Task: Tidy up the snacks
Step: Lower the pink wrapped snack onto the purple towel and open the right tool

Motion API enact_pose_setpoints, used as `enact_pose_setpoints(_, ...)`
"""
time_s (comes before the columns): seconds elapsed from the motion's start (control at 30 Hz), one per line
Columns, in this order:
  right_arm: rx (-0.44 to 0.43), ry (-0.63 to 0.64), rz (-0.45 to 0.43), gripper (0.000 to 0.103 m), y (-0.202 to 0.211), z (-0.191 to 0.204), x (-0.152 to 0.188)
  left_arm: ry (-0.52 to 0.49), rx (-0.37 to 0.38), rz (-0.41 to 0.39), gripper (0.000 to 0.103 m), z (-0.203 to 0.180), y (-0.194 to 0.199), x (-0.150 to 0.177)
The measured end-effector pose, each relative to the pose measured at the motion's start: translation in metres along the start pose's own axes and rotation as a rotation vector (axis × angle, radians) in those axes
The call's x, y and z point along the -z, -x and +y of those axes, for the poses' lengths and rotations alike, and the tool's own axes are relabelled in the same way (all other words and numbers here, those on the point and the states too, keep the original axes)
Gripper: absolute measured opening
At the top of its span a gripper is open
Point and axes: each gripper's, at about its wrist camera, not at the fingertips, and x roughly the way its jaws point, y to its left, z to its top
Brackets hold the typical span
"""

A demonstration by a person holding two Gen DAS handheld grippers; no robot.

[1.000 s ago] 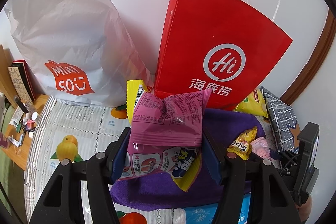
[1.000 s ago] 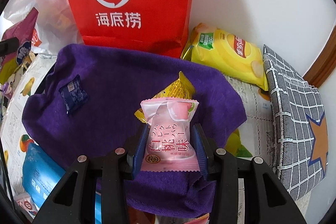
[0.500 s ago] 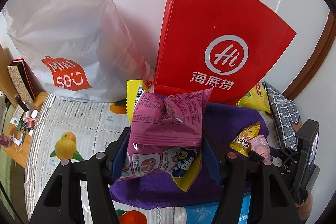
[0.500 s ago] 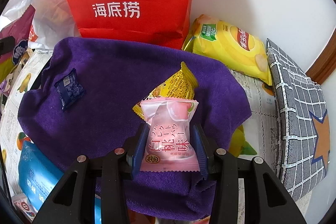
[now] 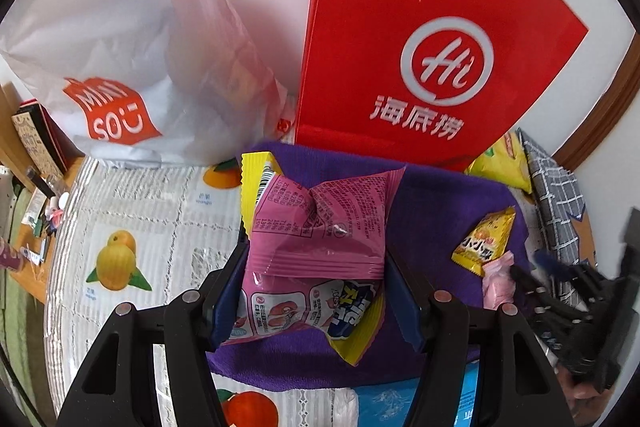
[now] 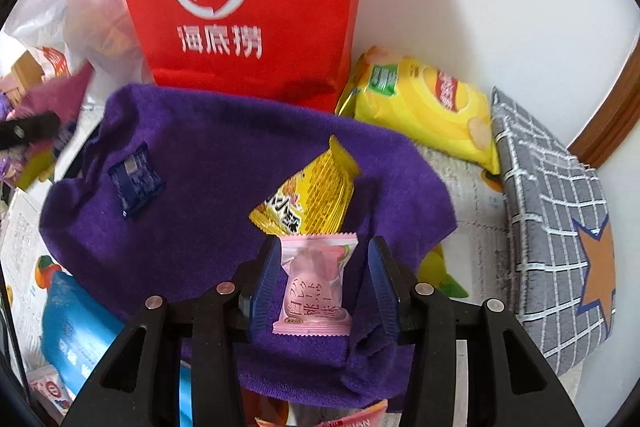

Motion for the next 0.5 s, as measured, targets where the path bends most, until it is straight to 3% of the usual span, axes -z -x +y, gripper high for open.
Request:
enact_pose_setpoints(0.27, 0.005, -0.023, -0.112, 0.056, 0.036, -0.010, -0.006, -0.015, -0.032, 0.073, 0.064, -0.006, -0.016, 0.004)
enact_pose_setpoints(0.5, 0.008, -0.021, -0.149, 0.058, 0.050, -0.009, -0.007, -0.035, -0.057, 0.109, 0.064, -0.012, -0.025, 0.007)
